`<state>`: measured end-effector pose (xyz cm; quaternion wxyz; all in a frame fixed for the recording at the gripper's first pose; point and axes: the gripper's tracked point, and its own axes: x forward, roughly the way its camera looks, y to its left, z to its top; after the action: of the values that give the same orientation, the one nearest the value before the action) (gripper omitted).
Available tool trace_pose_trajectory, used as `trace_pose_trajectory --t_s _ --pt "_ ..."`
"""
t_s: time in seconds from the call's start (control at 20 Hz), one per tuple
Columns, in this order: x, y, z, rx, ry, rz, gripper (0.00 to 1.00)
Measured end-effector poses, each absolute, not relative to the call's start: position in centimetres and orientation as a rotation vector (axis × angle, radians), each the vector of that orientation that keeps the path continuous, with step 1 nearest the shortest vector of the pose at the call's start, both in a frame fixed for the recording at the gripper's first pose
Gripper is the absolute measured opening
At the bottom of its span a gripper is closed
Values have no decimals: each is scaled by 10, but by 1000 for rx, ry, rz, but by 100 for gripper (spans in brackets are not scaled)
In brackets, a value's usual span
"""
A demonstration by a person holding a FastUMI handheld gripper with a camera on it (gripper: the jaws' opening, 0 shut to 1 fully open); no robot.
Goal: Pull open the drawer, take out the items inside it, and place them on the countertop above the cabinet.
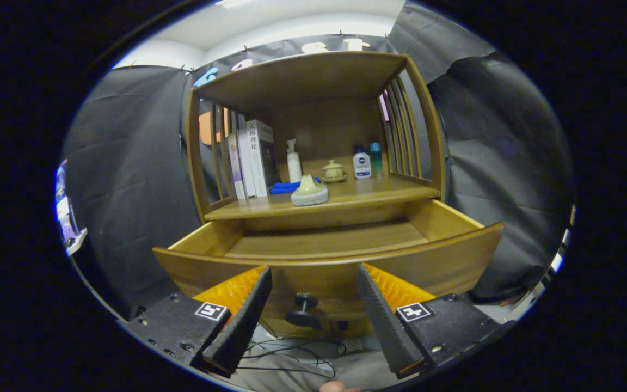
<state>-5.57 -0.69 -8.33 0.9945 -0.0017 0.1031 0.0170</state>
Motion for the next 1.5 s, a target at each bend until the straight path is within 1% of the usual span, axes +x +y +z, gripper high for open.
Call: trace_pose_trajectory --t_s 0.6,1.15,1.5 --pt "-39 -4 -97 -44 210 -1 98" --pt "-33 -8 -104 -176 166 -113 98" --pt "-28 -8 -103 -173 149 -103 99"
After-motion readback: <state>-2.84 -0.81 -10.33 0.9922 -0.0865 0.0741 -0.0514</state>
